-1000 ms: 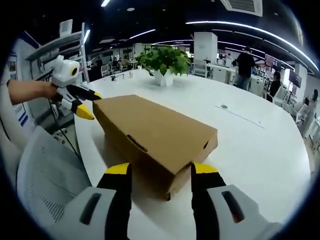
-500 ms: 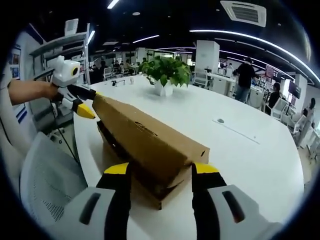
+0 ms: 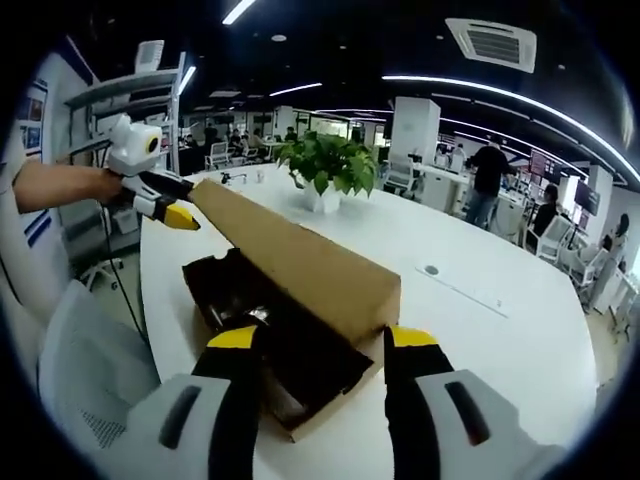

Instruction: Operate the shoe box by opening the lid, removing the specified soft item, and placing it in the target area until the item is outside and the box remains undamaged.

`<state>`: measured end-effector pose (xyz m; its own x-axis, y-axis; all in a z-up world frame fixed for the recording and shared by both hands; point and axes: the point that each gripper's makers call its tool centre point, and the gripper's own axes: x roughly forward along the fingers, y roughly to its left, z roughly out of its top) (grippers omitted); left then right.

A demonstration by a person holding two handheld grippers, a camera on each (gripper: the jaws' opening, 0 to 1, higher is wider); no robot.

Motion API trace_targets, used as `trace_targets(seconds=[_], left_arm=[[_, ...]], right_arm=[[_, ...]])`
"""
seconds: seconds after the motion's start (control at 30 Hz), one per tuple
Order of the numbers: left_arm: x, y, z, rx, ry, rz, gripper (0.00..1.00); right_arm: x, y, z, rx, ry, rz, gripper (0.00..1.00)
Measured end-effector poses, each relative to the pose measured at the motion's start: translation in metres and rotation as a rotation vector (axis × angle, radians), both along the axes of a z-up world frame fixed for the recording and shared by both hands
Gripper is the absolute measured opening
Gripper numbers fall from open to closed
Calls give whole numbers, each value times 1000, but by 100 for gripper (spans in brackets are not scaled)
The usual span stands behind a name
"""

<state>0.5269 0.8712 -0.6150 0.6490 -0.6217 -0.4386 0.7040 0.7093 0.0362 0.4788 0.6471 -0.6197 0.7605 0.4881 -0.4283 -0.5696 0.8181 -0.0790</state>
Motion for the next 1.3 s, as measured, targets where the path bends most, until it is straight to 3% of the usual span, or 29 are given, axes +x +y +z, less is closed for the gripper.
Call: trace_targets(seconds=[0.17,0.4,0.63,0.97,1.3], left_arm=[[16,2,7,8,-28,25,37],[42,12,15,34,-61,103,13],[55,16,18,43,-78,133,4],[76,15,22,27,-81,156,2],[91,10,22,16,-77,145,1]], right_arm=[[11,-2,6,-11,-18,3,45],[26,-5,13,-15,-31,0,45],[37,-9,16,-14,-41,-5,43],[58,-20,19,-8,-67,-25,35],[71,-31,-6,-34,-22,-63,31]])
